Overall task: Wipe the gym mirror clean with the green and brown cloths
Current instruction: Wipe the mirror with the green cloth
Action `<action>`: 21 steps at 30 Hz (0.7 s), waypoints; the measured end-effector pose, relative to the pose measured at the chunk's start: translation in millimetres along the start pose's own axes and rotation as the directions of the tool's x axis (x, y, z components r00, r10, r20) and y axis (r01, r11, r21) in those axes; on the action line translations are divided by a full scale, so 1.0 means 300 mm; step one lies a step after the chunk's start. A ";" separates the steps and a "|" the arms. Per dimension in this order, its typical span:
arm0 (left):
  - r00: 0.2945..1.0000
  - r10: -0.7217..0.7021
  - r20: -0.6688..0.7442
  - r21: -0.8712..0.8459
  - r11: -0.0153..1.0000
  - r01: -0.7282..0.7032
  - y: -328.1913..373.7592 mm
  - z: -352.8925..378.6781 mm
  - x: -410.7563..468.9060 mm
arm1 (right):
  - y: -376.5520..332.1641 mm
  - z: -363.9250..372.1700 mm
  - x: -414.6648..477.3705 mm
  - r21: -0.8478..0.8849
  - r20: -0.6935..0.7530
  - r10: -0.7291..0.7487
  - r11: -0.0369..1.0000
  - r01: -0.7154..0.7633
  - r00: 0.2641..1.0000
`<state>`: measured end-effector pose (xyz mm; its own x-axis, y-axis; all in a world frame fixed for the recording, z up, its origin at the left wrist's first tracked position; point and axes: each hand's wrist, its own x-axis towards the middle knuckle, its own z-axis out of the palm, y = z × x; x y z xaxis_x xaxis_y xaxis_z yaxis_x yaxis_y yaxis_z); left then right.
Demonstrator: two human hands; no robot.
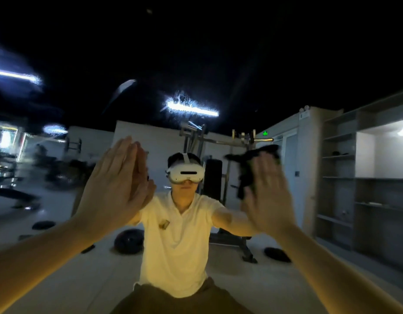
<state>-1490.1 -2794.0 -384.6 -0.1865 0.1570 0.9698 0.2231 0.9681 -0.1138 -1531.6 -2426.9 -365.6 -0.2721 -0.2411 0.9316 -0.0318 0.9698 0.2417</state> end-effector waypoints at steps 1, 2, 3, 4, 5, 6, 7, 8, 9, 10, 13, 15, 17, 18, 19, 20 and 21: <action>1.000 -0.008 0.000 -0.008 1.000 0.008 -0.012 0.007 -0.027 | 0.057 -0.011 -0.021 0.015 0.006 0.151 0.988 -0.152 0.988; 1.000 -0.013 0.000 -0.015 1.000 0.013 -0.019 0.012 -0.051 | 0.085 -0.015 -0.030 0.043 0.021 0.280 0.959 -0.281 0.960; 1.000 -0.010 0.000 -0.018 1.000 0.010 -0.026 0.018 -0.074 | 0.085 -0.014 -0.026 0.072 0.041 0.382 0.920 -0.384 0.923; 1.000 -0.001 0.004 -0.021 1.000 0.001 -0.029 0.025 -0.094 | 0.053 -0.014 -0.009 0.104 0.058 0.463 0.878 -0.467 0.884; 1.000 -0.001 0.011 -0.024 1.000 0.001 -0.032 0.030 -0.114 | -0.006 -0.015 0.013 0.138 0.068 0.515 0.843 -0.519 0.854; 1.000 -0.006 0.022 -0.022 1.000 0.007 -0.035 0.038 -0.132 | -0.083 -0.015 0.035 0.165 0.062 0.529 0.831 -0.532 0.846; 0.999 -0.010 0.040 -0.007 1.000 0.010 -0.037 0.049 -0.148 | -0.166 -0.013 0.048 0.182 0.037 0.504 0.845 -0.502 0.863; 0.997 -0.010 0.072 0.017 1.000 0.009 -0.043 0.064 -0.163 | -0.250 -0.009 0.050 0.180 0.005 0.442 0.882 -0.436 0.897; 0.993 -0.014 0.114 0.050 0.999 0.008 -0.043 0.080 -0.179 | -0.332 0.002 0.040 0.159 -0.022 0.351 0.926 -0.343 0.936; 0.987 -0.019 0.157 0.080 0.997 0.006 -0.049 0.098 -0.194 | -0.410 0.012 0.024 0.136 -0.035 0.246 0.961 -0.239 0.969; 0.975 -0.005 0.221 0.115 0.993 -0.021 -0.051 0.124 -0.215 | -0.582 0.026 -0.037 0.170 0.006 -0.023 0.985 0.022 1.000; 0.979 0.007 0.206 0.110 0.993 -0.030 -0.048 0.119 -0.209 | -0.612 0.038 -0.088 0.159 0.039 -0.196 0.969 0.188 0.980; 0.981 -0.021 0.191 0.098 0.995 0.002 -0.041 0.110 -0.206 | -0.551 0.056 -0.142 0.117 0.059 -0.322 0.942 0.314 0.945; 0.980 -0.037 0.195 0.100 0.995 0.018 -0.036 0.101 -0.207 | -0.497 0.061 -0.167 0.088 0.066 -0.335 0.940 0.329 0.940; 0.980 -0.047 0.193 0.100 0.995 0.028 -0.029 0.092 -0.210 | -0.432 0.067 -0.190 0.064 0.069 -0.310 0.950 0.305 0.948; 0.982 -0.055 0.182 0.095 0.995 0.038 -0.019 0.083 -0.216 | -0.359 0.066 -0.211 0.053 0.068 -0.248 0.968 0.244 0.966; 0.984 -0.061 0.165 0.090 0.995 0.046 -0.006 0.078 -0.224 | -0.281 0.063 -0.232 0.051 0.066 -0.161 0.986 0.158 0.985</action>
<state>-1500.4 -2801.7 -454.6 -0.3553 0.1278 0.9260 0.1270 0.9880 -0.0876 -1528.3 -2491.2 -455.9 -0.3261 -0.3912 0.8606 -0.1235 0.9202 0.3715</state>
